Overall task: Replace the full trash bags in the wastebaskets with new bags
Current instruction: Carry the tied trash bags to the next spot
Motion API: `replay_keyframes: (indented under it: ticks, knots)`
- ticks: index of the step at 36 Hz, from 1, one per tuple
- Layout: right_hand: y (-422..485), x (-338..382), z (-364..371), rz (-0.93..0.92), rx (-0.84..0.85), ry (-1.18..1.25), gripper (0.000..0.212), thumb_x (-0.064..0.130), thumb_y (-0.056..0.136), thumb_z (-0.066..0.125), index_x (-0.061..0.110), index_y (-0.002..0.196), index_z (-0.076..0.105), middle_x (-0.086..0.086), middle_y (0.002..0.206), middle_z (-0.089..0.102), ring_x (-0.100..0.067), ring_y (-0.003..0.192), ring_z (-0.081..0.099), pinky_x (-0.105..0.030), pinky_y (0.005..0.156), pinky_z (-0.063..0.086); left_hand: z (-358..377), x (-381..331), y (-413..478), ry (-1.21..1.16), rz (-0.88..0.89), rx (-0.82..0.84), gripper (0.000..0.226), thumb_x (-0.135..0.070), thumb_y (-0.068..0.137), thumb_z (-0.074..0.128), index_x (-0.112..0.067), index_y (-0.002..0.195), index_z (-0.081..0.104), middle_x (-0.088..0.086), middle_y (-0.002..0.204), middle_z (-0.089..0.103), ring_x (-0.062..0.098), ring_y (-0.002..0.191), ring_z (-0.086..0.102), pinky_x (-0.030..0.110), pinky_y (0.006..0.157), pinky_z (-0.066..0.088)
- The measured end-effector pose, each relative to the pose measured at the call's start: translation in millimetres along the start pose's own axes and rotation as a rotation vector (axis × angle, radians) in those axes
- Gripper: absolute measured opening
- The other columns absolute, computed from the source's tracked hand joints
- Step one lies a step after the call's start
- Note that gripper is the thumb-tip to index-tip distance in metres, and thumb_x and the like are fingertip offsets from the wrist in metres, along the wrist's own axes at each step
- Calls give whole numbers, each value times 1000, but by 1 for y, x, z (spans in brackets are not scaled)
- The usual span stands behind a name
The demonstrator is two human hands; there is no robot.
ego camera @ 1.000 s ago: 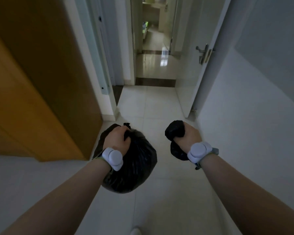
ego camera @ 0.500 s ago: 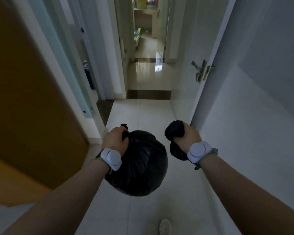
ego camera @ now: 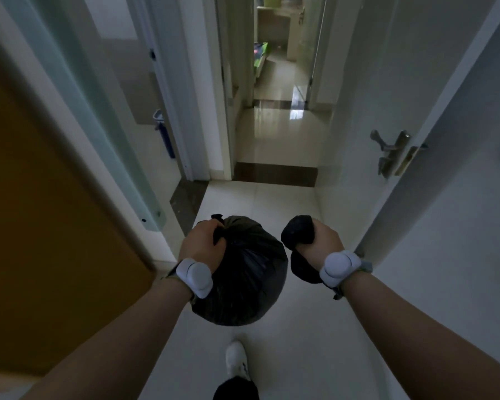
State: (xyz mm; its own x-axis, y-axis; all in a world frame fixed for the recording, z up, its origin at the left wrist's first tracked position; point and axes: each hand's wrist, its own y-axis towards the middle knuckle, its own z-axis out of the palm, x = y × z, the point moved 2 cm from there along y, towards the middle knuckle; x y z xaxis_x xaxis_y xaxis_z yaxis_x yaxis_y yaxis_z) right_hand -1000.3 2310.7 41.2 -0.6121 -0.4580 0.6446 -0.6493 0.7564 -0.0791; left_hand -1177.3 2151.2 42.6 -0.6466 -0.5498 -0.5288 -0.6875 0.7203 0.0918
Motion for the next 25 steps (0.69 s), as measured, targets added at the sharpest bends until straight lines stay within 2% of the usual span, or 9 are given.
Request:
replay_keyframes:
  ticks: [2,4,6,9,11,15,17,21,25]
  knots:
    - [33,5,0,-1,-10,-7,9,21,85,53,29,83,48,11,75,48,-14,73,47,-22,65,34,2,3,32,-27,22,-3,23,-13,87,52,-12,108,61,9,107,62,27,97,57,25,74,38]
    - [84,17,2,3,-7,-79,20,21,85,53,28,70,42,11,67,46,-17,69,47,-20,54,31,2,10,82,-40,37,-17,21,-13,87,53,-11,106,61,9,107,61,27,98,56,26,75,38]
    - [126,29,0,1,-1,-123,26,21,85,53,28,65,38,9,64,44,-20,67,48,-20,51,29,2,14,126,-46,46,-18,20,-14,87,53,-12,105,61,8,106,61,26,98,57,27,76,40]
    - [169,40,-8,-1,-14,-121,7,18,84,54,14,79,54,-5,73,57,-28,75,58,-30,64,45,4,13,179,-32,75,-18,19,-15,87,55,-12,104,62,8,104,62,26,96,57,29,77,43]
    - [198,39,-13,13,-35,-98,9,16,83,55,8,81,58,-12,81,63,-30,79,60,-34,71,48,9,10,215,-29,101,-6,19,-15,86,55,-12,104,62,9,103,62,28,96,57,32,78,45]
    - [257,26,-24,49,-45,-67,8,21,86,55,21,80,51,-1,83,58,-21,80,57,-24,71,38,23,-4,283,8,157,31,20,-14,87,55,-11,107,61,10,106,60,32,98,55,29,74,39]
    - [276,19,-27,57,-35,-109,11,20,87,54,21,79,48,0,82,54,-19,78,53,-23,71,34,30,-7,302,13,162,42,21,-13,88,54,-11,108,60,10,108,60,31,98,54,28,74,37]
    - [334,2,-35,110,-32,-173,36,18,88,54,24,59,34,-1,71,51,-22,75,52,-24,68,31,48,-11,357,-10,155,37,19,-13,87,54,-12,105,61,8,106,61,30,98,56,29,76,40]
    - [414,-17,-51,100,-68,-132,39,22,86,54,30,59,27,10,59,37,-15,59,41,-21,53,25,71,-27,431,-16,134,42,20,-15,86,54,-13,104,62,7,104,63,29,95,58,28,75,42]
